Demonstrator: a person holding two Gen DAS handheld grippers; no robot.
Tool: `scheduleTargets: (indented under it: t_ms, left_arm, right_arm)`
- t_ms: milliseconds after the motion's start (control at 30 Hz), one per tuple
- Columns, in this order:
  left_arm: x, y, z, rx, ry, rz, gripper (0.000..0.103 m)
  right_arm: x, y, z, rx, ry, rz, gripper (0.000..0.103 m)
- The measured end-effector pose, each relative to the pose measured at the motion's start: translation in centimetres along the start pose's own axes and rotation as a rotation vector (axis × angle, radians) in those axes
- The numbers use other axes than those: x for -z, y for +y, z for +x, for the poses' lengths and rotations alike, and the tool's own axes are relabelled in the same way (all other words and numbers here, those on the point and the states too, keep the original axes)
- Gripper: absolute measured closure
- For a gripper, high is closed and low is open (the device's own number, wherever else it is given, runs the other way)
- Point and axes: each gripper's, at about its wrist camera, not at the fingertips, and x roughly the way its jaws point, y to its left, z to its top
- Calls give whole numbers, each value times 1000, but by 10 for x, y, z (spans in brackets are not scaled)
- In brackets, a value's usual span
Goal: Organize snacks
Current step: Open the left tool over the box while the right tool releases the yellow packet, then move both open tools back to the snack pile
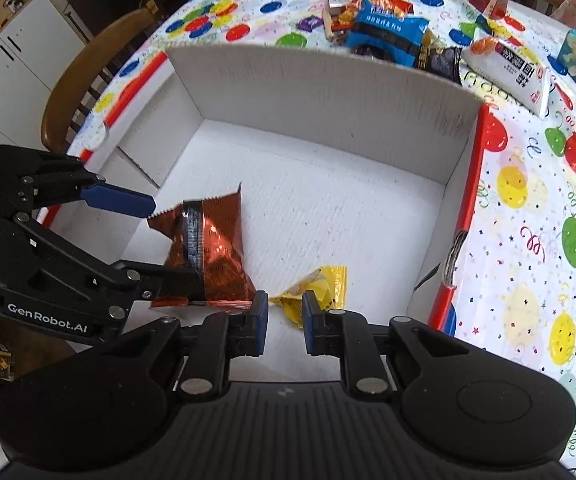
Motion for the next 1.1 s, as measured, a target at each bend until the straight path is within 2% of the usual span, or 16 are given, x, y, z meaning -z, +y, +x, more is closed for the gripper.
scheduleTargets:
  t_ms: [267, 500, 667, 733, 900, 1100]
  left_arm:
    - [-9, -1, -23, -4, -65, 4, 24]
    - [-24, -4, -47, -11, -151, 2, 17]
    - [-38, -8, -60, -25, -208, 7, 11]
    - [-45, -9, -64, -46, -233, 6, 9]
    - [-64, -11, -71, -81, -285, 2, 1]
    - [-92, -11, -68, -147, -326, -12, 1]
  right_arm:
    - [-7, 4, -25, 1, -54, -19, 84]
    - [-20, -2, -58, 14, -144, -25, 50]
    - [-31, -12, -82, 18, -206, -20, 45]
    - [-36, -16, -89, 21, -227, -19, 38]
    - [-49, -31, -100, 23, -264, -15, 31]
    - [-68, -55, -105, 72, -293, 5, 25]
